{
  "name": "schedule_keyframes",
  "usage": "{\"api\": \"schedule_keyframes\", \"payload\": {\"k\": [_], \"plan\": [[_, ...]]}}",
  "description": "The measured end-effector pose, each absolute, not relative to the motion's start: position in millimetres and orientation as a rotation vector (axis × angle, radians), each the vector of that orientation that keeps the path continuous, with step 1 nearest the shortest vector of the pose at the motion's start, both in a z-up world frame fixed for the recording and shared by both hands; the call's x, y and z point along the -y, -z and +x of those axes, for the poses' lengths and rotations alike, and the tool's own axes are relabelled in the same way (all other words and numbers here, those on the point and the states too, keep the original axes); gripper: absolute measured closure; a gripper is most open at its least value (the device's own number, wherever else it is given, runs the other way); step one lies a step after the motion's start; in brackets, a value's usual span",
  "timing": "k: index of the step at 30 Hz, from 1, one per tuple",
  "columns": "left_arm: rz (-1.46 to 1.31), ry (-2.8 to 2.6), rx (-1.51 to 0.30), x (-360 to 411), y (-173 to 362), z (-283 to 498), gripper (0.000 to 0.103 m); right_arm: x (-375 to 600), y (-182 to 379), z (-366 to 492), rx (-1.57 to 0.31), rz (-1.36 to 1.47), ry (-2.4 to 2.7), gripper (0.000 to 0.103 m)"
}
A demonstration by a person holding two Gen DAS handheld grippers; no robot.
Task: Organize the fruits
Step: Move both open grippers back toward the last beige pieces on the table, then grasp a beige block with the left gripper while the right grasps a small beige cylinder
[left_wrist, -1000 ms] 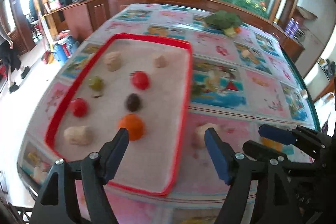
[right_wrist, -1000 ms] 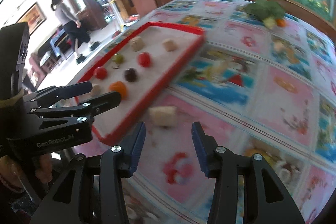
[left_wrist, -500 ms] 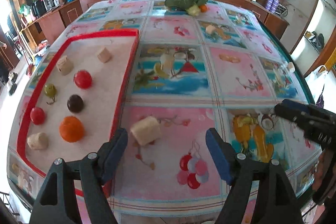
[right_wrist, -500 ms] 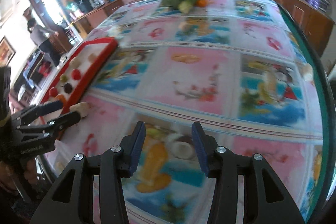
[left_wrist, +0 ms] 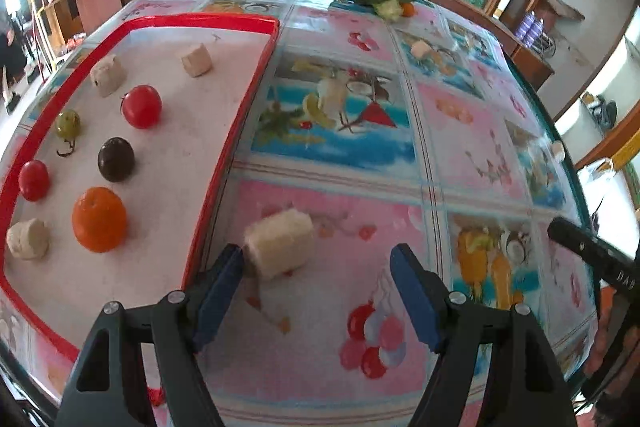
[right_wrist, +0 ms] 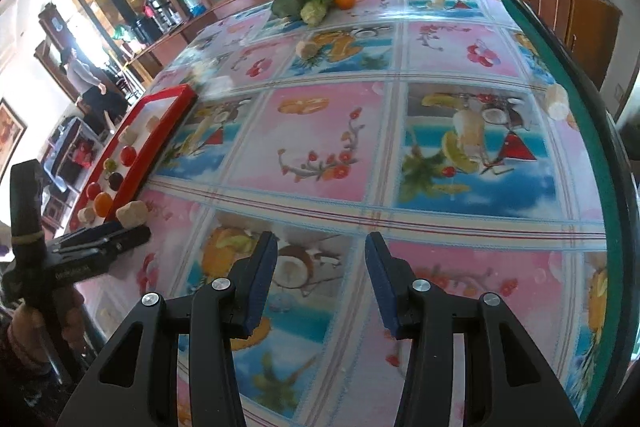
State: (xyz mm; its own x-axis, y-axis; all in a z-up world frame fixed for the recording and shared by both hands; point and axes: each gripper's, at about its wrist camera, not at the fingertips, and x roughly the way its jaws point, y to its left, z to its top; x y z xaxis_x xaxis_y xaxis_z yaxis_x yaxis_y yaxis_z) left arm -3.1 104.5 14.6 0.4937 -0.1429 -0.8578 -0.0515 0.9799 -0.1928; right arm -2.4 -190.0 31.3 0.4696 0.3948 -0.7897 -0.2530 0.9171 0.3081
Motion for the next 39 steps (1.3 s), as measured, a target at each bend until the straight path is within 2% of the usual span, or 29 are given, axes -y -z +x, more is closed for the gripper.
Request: {"api": "schedule_keyframes", "payload": {"k": [2, 5, 8, 19, 39], "plan": [[-0.223, 0.053, -1.042, -106, -15, 0, 0.027, 197, -31, -1, -1.007, 0.17, -0.389, 0.058], [-0.199, 0.059, -1.037, -101, -14, 3, 0.036, 208, -30, -1, -1.002, 0.191, -0.381, 0.057], [-0.247, 0.105, -1.045, -98, -17, 2, 0.038, 216, -31, 0, -0.996, 0.197, -0.371, 0.057], [-0.157, 0.085, -1.047, -68, -13, 2, 0.037, 267, -35, 17, -0.944, 0.194, -0.26, 0.057], [-0.056, 0.037, -1.027, -69, -10, -5, 0.037, 336, -21, 106, -0.931, 0.155, -0.108, 0.058]]}}
